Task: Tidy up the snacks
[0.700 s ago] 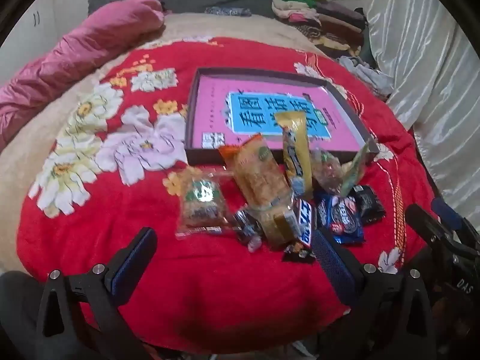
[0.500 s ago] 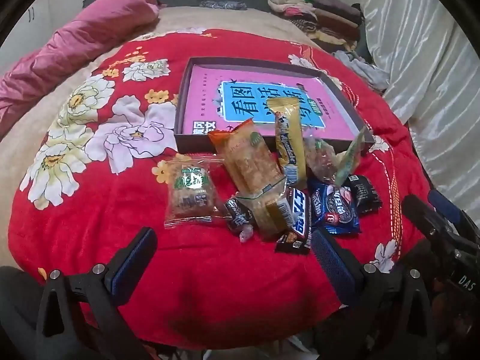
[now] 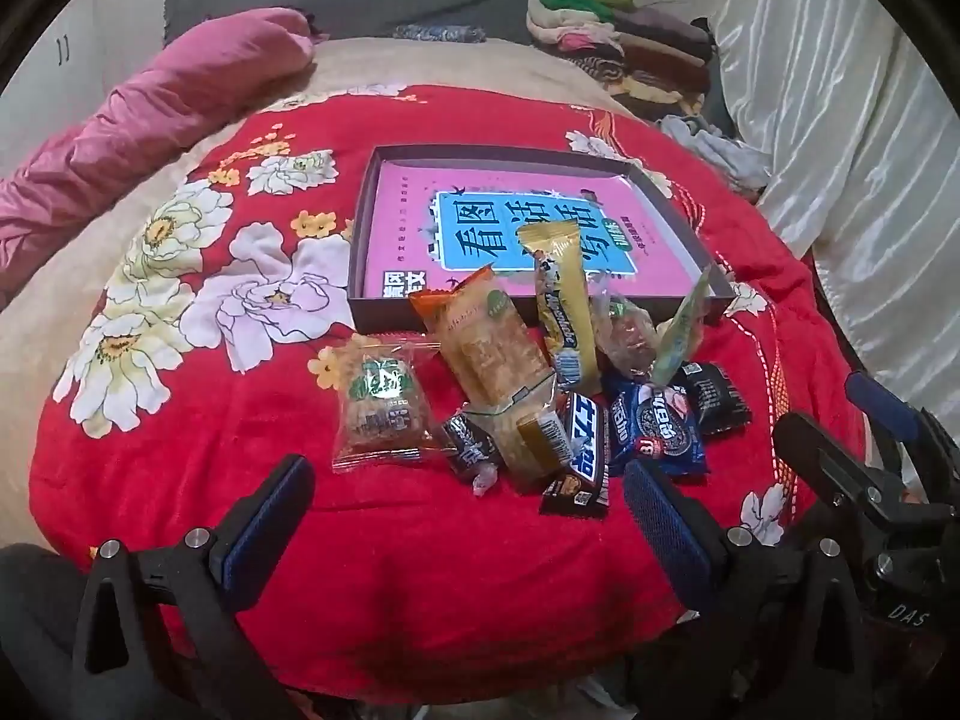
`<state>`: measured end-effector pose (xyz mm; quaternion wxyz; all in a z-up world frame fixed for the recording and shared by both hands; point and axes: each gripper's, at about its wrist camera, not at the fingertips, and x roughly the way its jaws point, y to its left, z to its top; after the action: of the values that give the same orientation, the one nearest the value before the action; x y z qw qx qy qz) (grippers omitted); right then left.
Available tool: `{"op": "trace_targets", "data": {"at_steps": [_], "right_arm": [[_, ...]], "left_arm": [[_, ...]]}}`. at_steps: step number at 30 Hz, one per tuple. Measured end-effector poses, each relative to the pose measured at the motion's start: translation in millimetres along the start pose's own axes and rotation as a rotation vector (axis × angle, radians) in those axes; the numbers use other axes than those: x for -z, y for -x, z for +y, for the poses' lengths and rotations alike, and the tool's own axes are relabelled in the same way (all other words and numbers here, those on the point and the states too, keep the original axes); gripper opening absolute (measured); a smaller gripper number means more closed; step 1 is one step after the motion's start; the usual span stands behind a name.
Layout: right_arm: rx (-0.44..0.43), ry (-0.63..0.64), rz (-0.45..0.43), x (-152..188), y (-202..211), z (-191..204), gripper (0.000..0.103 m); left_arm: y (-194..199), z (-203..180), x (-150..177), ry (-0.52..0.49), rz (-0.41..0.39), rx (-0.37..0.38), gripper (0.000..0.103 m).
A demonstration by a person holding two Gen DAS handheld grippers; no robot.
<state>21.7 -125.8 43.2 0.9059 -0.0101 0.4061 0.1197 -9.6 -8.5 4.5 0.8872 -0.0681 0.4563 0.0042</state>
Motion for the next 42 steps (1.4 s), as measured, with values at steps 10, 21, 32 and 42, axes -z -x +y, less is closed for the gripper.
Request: {"op": "trace_targets", "data": {"at_steps": [10, 21, 32, 42], "right_arm": [[-0.002, 0.001, -0.001, -0.2, 0.4, 1.0, 0.103], [-0.004, -0.002, -0.005, -0.5, 1.5, 0.6, 0.103], [-0.006, -0.004, -0.008, -0.8, 1.3, 0.4, 0.103], [-0.006, -0.005, -0.009, -1.0, 1.3, 0.5, 0.103]], "left_arm": [[1.1, -1.7, 1.6, -0.002, -0.007, -0.001, 0.102], [1.8, -2.8, 2.5, -0.005, -0.011, -0.001, 0.102], [2.1, -3.0, 3.8, -0.006, -0.01, 0.001, 0.102], [2.3, -3.7, 4.5, -0.007, -0.011, 0.0, 0.102]]}}
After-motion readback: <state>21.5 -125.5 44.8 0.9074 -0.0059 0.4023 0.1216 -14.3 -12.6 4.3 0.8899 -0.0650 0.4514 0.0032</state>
